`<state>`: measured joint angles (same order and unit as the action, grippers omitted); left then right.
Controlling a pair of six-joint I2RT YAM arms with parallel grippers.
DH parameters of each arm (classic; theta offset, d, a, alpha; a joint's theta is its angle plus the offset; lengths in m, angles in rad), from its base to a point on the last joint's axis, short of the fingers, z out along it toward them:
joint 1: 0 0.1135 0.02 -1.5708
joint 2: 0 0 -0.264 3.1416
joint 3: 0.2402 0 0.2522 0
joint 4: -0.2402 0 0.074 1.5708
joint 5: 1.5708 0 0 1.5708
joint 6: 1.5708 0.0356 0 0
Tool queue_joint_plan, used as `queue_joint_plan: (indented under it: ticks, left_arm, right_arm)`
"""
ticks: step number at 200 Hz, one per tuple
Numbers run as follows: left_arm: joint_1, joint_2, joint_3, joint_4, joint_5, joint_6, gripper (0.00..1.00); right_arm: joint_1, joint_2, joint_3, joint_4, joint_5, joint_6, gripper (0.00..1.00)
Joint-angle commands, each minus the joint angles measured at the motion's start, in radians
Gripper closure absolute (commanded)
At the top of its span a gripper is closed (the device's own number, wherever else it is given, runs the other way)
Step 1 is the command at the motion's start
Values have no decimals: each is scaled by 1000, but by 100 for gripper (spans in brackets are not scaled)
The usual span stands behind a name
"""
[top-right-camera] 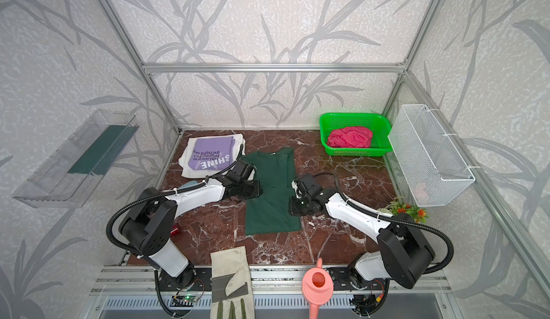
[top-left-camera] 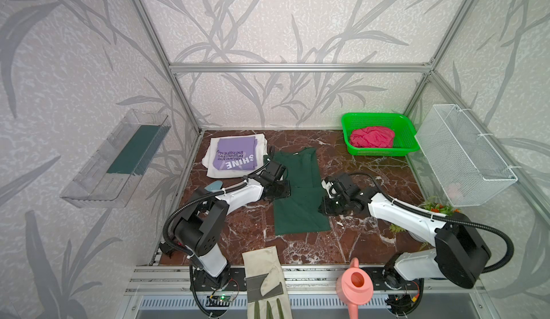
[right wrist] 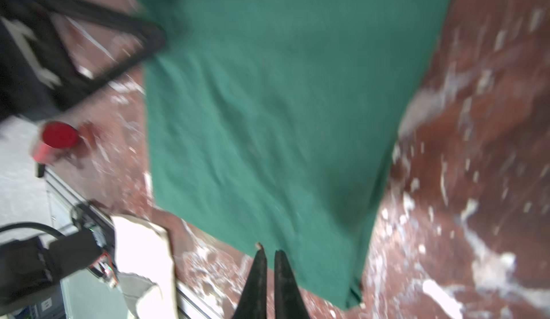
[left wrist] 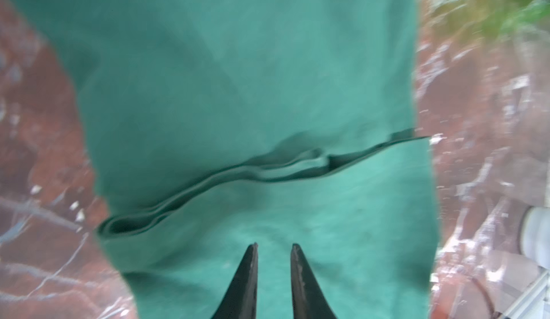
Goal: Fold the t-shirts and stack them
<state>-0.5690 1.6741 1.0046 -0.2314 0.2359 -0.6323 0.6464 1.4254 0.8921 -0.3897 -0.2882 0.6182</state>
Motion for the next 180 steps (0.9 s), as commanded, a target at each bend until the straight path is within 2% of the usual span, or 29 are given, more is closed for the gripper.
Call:
queue_joint_plan:
  ticks: [1,45,92,122,180]
  left_arm:
    - [-30,34,57,-2,3,-19,78]
    - [-51,139,111,63,2,-65,79]
    - [-47,228,164,30,-54,-63,79]
    - [-28,215,142,2,-92,-40,80]
    - [70,81,-4,5,-122,22,79]
  right_arm:
    - [-30,100,90,9,37,-64,90]
    - [-64,338,200,102,-19,-104,90]
    - [-137,424,162,198,-37,-90,90]
    - [-176,434,123,196,-52,-102,90]
    - [-186,448,101,194,-65,-109,90]
